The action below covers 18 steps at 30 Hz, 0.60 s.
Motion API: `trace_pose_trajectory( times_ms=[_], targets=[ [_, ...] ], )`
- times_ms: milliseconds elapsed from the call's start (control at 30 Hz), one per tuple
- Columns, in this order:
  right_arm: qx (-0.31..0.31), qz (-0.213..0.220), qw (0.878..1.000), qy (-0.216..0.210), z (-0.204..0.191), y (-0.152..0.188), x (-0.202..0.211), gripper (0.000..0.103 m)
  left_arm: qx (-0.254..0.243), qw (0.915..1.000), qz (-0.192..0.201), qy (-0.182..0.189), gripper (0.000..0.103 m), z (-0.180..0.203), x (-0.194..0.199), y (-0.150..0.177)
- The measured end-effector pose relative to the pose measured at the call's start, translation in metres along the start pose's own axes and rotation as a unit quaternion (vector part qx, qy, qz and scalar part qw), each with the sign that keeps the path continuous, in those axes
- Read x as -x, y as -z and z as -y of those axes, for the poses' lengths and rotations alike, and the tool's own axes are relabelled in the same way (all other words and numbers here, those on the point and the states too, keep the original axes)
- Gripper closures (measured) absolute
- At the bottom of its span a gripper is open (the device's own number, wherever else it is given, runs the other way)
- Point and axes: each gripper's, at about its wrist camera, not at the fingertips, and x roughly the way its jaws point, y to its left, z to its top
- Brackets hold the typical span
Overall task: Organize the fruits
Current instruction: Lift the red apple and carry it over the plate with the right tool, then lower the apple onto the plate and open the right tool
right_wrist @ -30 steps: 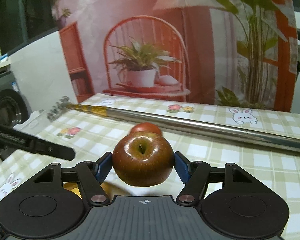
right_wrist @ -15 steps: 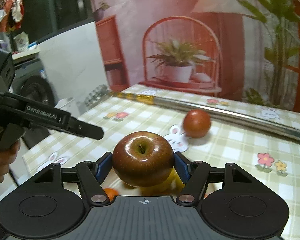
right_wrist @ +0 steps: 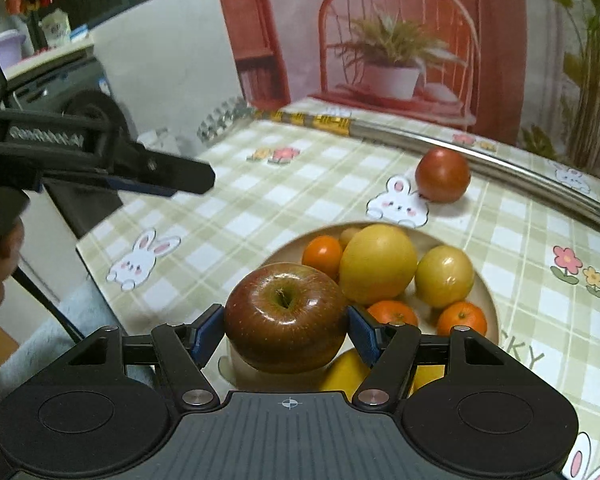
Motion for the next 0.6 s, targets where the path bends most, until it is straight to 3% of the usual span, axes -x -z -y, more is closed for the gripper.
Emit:
trace_pose_trajectory(
  times_ms=[400, 600],
  targets=[
    [0.034, -0.066, 0.997, 0.025, -0.004, -0.01, -0.031, 0.041, 0.013, 0.9997, -0.006, -0.021, 0.043, -0.009, -0.009, 0.0],
    [0.02, -0.057, 0.998, 0.021, 0.003, -0.013, -0.039, 0.04, 0.003, 0.9995, -0.01, -0.028, 0.042, -0.006, -0.014, 0.001]
  ],
)
